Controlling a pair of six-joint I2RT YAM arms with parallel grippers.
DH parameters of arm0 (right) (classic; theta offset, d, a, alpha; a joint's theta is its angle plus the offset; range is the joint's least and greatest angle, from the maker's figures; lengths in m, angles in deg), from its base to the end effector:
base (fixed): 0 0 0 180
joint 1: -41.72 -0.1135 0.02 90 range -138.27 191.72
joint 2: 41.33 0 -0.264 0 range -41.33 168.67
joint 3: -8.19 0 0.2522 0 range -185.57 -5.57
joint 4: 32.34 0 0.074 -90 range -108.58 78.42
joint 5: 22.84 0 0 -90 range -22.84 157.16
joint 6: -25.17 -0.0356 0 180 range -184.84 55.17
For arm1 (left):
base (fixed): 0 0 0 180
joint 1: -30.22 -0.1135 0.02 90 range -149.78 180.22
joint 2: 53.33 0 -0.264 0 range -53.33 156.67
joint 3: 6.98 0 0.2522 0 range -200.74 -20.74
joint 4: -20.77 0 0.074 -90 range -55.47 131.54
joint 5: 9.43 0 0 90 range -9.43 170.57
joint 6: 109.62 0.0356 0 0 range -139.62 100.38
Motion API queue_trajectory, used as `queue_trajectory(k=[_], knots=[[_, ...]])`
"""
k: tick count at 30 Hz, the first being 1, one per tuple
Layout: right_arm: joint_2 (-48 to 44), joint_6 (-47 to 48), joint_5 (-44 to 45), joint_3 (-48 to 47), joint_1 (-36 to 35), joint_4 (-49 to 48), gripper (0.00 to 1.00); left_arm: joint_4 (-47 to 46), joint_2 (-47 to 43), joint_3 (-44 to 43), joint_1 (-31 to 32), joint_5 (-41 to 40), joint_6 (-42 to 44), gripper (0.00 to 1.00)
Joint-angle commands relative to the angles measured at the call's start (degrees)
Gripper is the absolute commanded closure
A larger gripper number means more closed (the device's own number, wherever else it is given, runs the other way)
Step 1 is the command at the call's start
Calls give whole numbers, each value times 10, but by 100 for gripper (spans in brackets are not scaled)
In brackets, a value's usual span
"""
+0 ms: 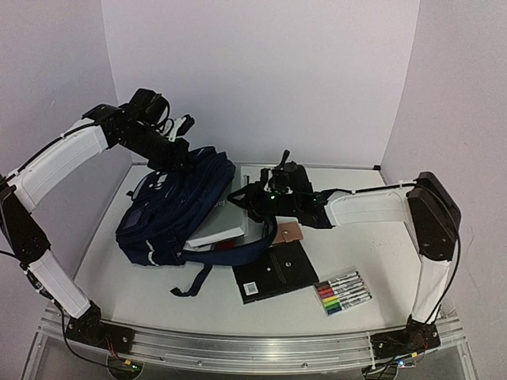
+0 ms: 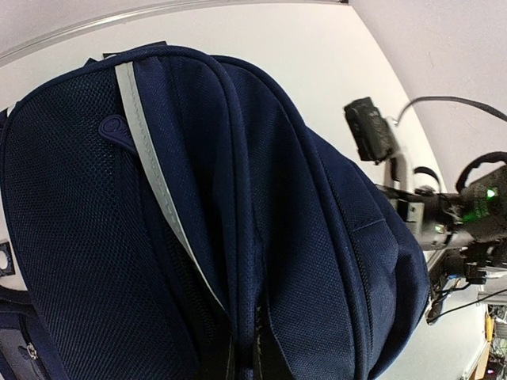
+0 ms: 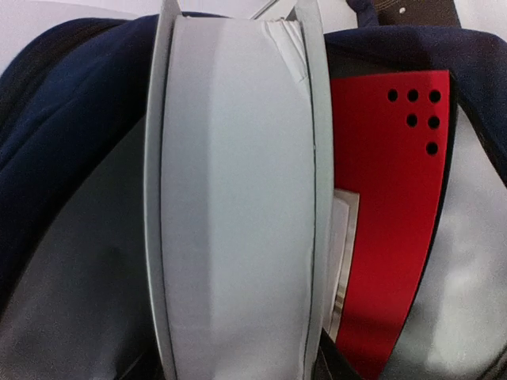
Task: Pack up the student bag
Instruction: Place the book in the student bag.
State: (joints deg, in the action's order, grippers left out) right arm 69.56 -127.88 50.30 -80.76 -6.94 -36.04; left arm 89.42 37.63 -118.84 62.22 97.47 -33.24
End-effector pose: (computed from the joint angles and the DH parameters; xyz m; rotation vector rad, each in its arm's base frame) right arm 0.2900 0.3452 0.2321 0.0417 2.2207 1.5058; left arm 0.2767 -0.1851 0.3874 0.5365 2.4250 -0.7110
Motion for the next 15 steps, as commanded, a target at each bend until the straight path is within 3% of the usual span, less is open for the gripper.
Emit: queue_trajectory(k=[1,8,15], knots=[[65,6,74,-53,-3,-87,77,-82,-47,-30,6,98,22,100],[149,18,118,-118,-32,-137,74,-102,-33,-22,4,139,4,100],[223,17,125,-203,-61,-141,52,-145,-23,4,1,148,-28,100]])
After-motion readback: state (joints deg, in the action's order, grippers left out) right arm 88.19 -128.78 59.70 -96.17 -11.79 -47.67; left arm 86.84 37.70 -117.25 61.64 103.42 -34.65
